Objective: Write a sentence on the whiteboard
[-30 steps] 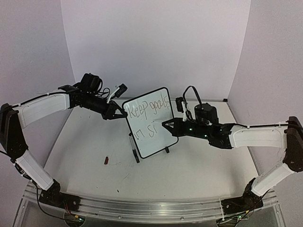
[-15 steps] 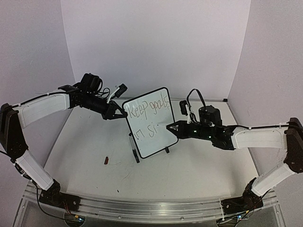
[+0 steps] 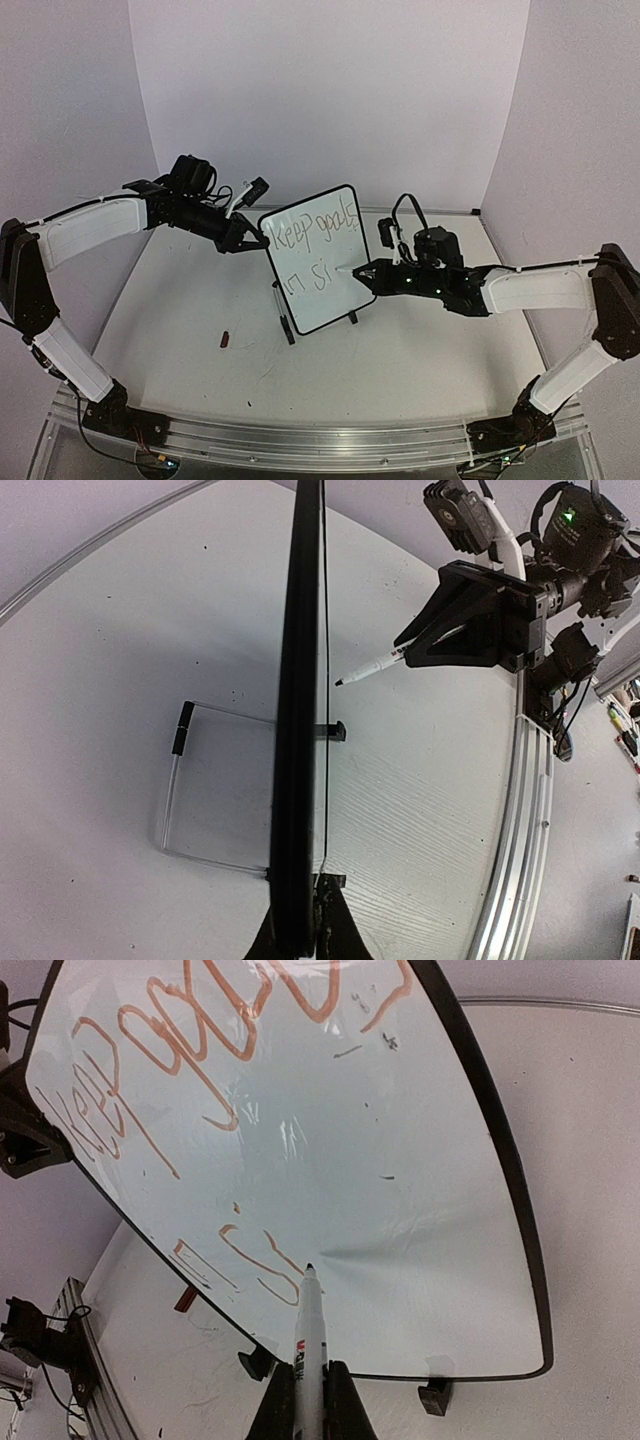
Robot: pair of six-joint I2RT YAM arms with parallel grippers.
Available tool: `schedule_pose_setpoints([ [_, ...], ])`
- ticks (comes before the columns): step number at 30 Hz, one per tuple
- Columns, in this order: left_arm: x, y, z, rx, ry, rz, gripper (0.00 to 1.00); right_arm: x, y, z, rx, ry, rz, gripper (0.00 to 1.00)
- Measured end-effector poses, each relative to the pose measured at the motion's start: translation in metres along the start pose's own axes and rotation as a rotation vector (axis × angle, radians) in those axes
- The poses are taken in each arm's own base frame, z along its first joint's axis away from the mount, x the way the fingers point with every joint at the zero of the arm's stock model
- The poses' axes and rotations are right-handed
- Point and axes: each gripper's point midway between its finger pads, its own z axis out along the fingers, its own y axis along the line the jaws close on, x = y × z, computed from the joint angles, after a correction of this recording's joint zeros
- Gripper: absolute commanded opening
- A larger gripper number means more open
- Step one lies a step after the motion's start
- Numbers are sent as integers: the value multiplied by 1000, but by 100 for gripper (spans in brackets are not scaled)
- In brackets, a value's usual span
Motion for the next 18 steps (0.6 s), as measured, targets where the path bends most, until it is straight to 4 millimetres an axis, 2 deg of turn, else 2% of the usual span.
schedule_pose_setpoints([
  [8, 0, 0, 0, 0, 0, 0, 0, 0, -10, 5, 26, 0, 7, 0],
  [18, 1, 0, 0, 0, 2, -5, 0, -9, -2, 9, -8, -9, 1, 0],
])
